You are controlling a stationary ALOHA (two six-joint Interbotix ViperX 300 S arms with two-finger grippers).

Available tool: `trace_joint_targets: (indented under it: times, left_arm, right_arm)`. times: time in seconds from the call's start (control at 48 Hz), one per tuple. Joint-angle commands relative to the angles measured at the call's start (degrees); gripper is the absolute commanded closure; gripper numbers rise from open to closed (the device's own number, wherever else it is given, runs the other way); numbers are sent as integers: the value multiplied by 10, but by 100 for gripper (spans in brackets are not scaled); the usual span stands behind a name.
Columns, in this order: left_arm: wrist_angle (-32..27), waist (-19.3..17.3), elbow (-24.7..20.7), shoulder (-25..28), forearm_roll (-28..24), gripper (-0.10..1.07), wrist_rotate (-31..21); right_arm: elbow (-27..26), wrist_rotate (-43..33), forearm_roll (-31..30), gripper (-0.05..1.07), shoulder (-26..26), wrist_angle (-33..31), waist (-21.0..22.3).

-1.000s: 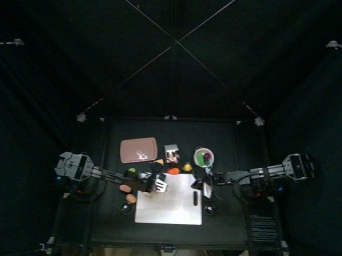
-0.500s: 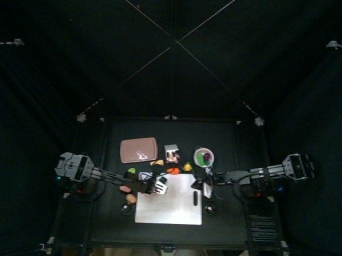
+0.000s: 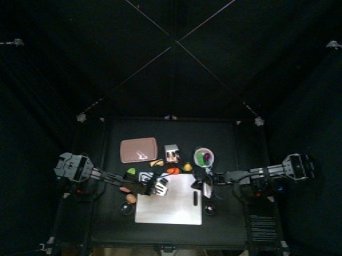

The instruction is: Place green sushi roll next to white sushi roll

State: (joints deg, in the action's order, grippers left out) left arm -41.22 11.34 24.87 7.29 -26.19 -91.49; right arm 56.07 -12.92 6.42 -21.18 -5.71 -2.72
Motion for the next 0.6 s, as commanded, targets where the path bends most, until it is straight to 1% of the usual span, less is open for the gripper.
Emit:
trace_joint_targets:
  times: [0.0, 0.375, 0.583]
  left_arm:
    - [1, 2, -16, -14, -5, 15, 2]
    - [1, 5, -12, -14, -16, 15, 4]
    - [1, 4, -12, -12, -13, 15, 31]
  right_arm:
    - [-12, 1, -1, 102, -6, 2, 0]
    - [-11, 1, 0, 102, -5, 2, 0]
    - [-12, 2, -1, 102, -5, 2, 0]
